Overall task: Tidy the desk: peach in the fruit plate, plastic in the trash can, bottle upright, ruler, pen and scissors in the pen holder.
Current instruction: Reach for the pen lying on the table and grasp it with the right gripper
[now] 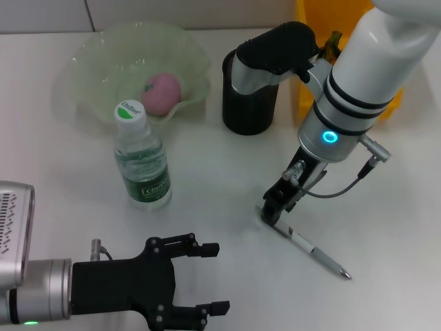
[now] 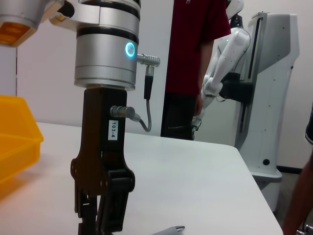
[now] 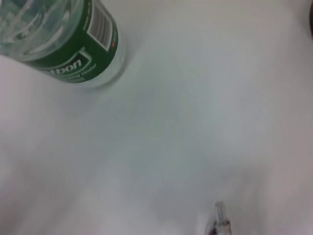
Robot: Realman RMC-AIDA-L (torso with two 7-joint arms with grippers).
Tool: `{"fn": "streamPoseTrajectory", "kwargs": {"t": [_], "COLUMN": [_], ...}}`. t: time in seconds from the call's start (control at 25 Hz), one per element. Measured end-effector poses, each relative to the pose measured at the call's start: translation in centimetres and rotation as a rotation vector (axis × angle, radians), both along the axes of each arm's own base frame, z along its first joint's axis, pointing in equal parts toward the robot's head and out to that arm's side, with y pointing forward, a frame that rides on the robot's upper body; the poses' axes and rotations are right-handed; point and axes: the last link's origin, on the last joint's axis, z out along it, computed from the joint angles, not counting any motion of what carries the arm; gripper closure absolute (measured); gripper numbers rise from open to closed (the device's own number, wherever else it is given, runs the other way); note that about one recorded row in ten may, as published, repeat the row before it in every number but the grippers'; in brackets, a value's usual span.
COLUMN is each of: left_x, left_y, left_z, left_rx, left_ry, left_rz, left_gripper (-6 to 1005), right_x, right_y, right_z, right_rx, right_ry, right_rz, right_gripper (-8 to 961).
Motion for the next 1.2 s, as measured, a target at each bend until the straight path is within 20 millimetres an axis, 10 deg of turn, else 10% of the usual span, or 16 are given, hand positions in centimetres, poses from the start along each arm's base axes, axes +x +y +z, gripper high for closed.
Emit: {"fn": "streamPoseTrajectory", "kwargs": {"t": [1.2], "left_x": [0.0], "left_y": [0.0], "left_z": [0.0], "left_rx": [0.001], "left_ry": [-0.001], "left_rz": [0.0], "left_gripper": [202], "right_x": [0.1], "right_y": [-1.0], "right_z": [-1.6], "right_rx": [-0.05], "right_ry": [-0.059], "right_rz": [0.091], "right_gripper": [600]}}
